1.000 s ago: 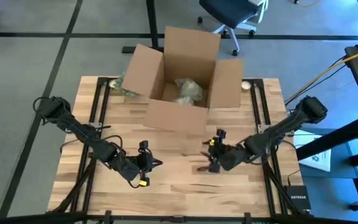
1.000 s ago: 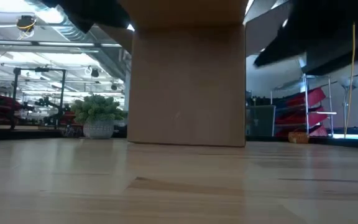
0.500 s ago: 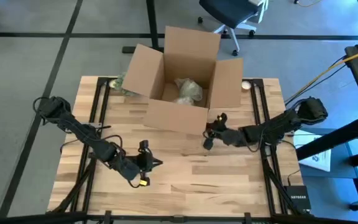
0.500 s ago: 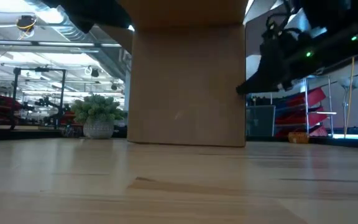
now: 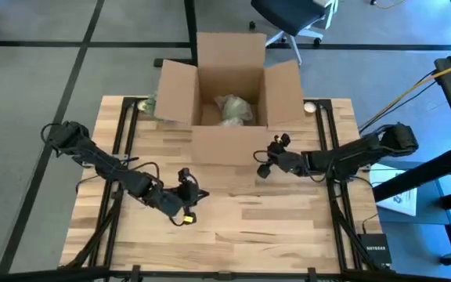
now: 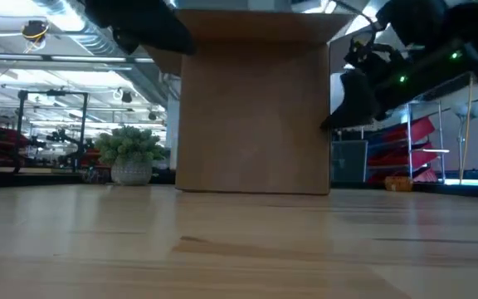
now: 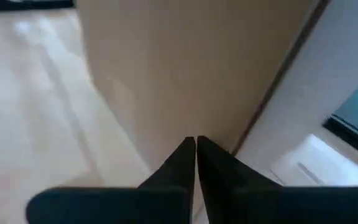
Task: Wrap mug
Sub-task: Return to Home Position
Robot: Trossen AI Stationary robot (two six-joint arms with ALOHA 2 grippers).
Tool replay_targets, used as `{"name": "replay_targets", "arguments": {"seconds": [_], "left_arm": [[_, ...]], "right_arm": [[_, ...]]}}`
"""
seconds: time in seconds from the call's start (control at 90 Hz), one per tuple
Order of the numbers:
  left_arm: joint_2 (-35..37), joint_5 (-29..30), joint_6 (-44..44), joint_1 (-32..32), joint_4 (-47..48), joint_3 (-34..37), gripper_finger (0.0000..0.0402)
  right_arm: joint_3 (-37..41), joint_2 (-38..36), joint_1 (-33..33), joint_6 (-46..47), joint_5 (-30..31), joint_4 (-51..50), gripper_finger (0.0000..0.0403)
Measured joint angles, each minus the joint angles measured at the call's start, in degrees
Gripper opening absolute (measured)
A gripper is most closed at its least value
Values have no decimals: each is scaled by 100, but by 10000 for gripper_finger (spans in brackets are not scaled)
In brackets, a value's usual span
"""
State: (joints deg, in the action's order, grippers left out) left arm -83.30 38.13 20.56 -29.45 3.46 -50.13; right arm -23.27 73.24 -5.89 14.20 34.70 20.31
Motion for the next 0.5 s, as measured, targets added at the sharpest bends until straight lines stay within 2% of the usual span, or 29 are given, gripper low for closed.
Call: {"name": "replay_targets", "arguments": {"seconds": [0.189, 0.278, 0.4, 0.5], "left_arm": [[42, -76, -37, -214, -11, -17, 0], [313, -219, -140, -352, 41, -24, 0], [954, -278, -127, -475, 359, 50, 0], [1600, -304, -193, -518, 309, 452, 0]], "right_arm": [[-2, -694, -666, 730, -1866, -472, 0], [-2, -1122, -1094, 904, -2568, -556, 0], [67, -1786, -1604, 817, -2706, -550, 0], [296, -2313, -1700, 653, -2676, -510, 0]]}}
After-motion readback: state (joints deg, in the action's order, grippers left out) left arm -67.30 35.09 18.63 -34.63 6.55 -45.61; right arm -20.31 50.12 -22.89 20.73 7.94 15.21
